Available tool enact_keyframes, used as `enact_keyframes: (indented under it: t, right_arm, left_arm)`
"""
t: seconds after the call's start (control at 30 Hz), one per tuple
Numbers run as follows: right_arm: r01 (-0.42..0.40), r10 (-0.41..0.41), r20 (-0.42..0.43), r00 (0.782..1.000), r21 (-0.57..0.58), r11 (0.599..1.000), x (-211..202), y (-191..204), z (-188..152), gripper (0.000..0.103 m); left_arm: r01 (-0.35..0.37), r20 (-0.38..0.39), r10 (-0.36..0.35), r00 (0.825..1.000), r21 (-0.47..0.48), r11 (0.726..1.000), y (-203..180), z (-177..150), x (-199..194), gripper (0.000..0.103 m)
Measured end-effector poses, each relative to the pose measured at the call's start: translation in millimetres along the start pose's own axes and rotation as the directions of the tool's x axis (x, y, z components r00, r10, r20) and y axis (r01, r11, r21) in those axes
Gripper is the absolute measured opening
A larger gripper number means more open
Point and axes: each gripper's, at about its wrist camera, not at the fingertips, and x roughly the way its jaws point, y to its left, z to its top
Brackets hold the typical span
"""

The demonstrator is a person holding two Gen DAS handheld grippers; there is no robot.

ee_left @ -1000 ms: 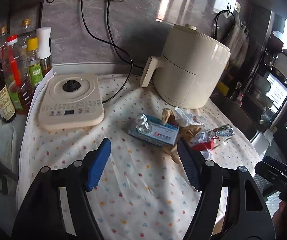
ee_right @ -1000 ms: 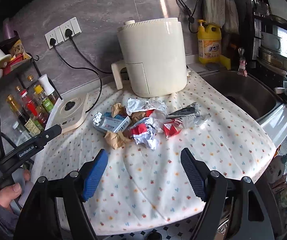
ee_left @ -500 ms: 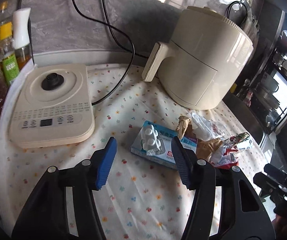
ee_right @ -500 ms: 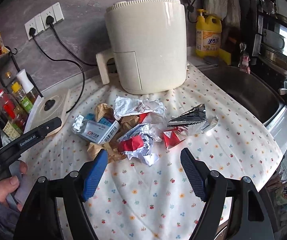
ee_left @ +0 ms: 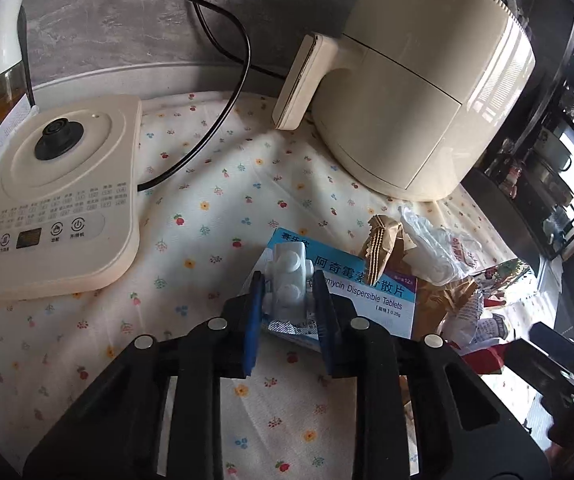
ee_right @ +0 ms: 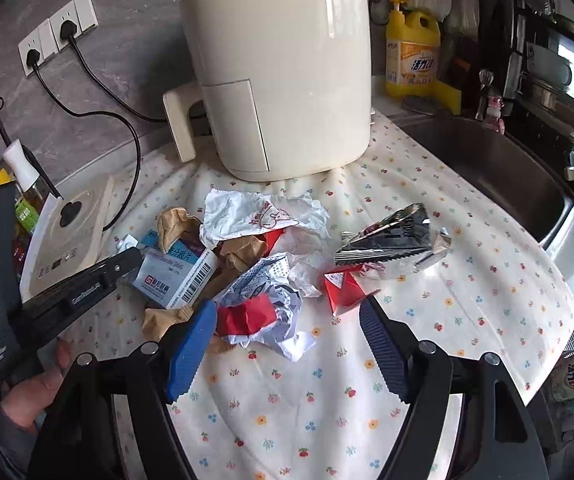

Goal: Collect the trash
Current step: 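Grasp the white tablet blister pack with the left tool while the right tool grasps crumpled red-white paper, then carry the blister pack and red-white paper to the bin and release both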

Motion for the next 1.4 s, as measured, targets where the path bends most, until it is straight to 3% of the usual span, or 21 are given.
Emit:
enact_keyframes:
  t: [0.13, 0.2, 0.3, 0.97, 1.4]
  right_arm:
    - [-0.026, 0.026, -0.042, 0.999, 0.003, 1.000, 21, 3, 0, 0.069]
    - [-0.070, 0.070, -0.073, 0.995, 0.010, 0.998, 30, 2, -4, 0.034]
    - [-0.100, 0.100, -0.049, 0.994, 0.007, 0.995, 21, -3, -10, 0.027]
    - [-0.193, 0.192, 0.091, 0.977, 0.003, 0.981, -113, -78, -57, 0.026]
    - [-0.177, 0.168, 0.175, 0.970, 0.036, 0.984, -196, -140, -100, 0.026]
  left_arm:
    - [-0.001, 0.008, 0.001, 1.000, -0.019, 1.000, 5, -3, -11, 0.024]
    - [-0.005, 0.013, 0.006, 1.000, -0.019, 1.000, 5, -4, -16, 0.024]
    - [-0.009, 0.027, 0.010, 1.000, -0.010, 1.000, 1, -7, -23, 0.024]
    - [-0.038, 0.138, 0.029, 0.990, 0.062, 0.997, -96, -58, -123, 0.024]
    - [-0.023, 0.147, -0.003, 0.989, 0.173, 0.985, -179, -109, -159, 0.024]
